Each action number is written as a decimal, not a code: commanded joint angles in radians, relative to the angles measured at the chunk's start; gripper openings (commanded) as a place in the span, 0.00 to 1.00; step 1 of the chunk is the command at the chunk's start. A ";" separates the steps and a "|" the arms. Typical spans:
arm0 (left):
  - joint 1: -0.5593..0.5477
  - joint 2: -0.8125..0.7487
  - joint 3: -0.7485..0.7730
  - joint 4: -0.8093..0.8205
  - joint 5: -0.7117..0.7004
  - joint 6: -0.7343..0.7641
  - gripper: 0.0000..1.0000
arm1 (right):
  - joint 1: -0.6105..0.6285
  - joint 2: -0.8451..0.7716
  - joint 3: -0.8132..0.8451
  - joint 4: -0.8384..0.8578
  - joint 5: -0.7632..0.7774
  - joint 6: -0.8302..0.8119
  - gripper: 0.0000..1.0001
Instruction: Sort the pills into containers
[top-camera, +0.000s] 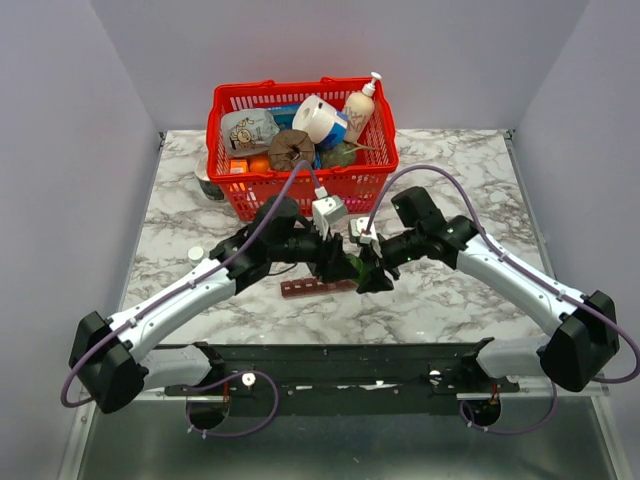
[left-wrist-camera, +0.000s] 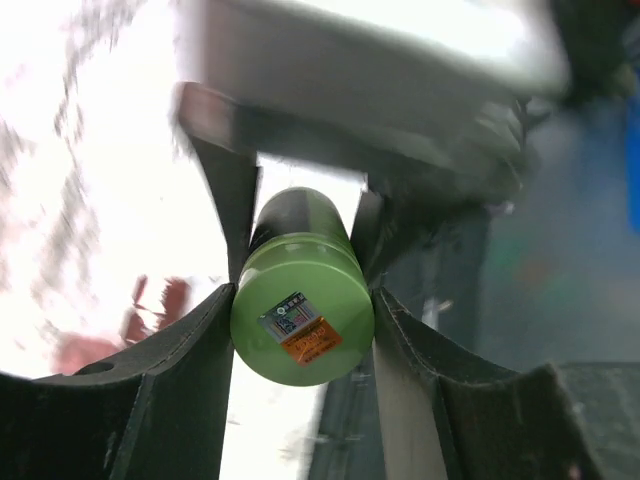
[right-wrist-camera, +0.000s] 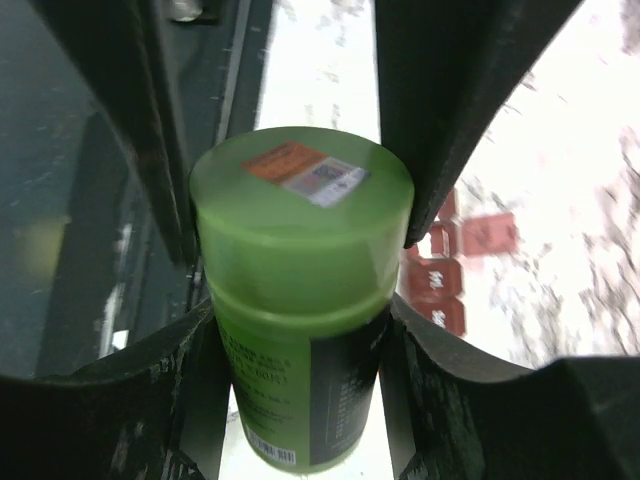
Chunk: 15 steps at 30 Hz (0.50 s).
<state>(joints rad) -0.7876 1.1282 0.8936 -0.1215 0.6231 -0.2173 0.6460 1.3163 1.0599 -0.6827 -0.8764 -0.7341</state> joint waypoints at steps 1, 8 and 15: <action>0.017 0.088 0.107 -0.049 -0.043 -0.587 0.00 | 0.007 -0.020 -0.024 0.149 0.189 0.088 0.04; 0.017 0.048 0.120 -0.104 -0.245 -0.892 0.00 | 0.007 -0.015 -0.021 0.198 0.261 0.142 0.04; 0.021 0.057 0.163 -0.222 -0.342 -0.864 0.00 | 0.004 -0.015 -0.018 0.198 0.226 0.159 0.04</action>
<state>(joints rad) -0.7574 1.2106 1.0042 -0.3069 0.3191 -0.9901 0.6483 1.3056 1.0412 -0.5350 -0.6739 -0.5926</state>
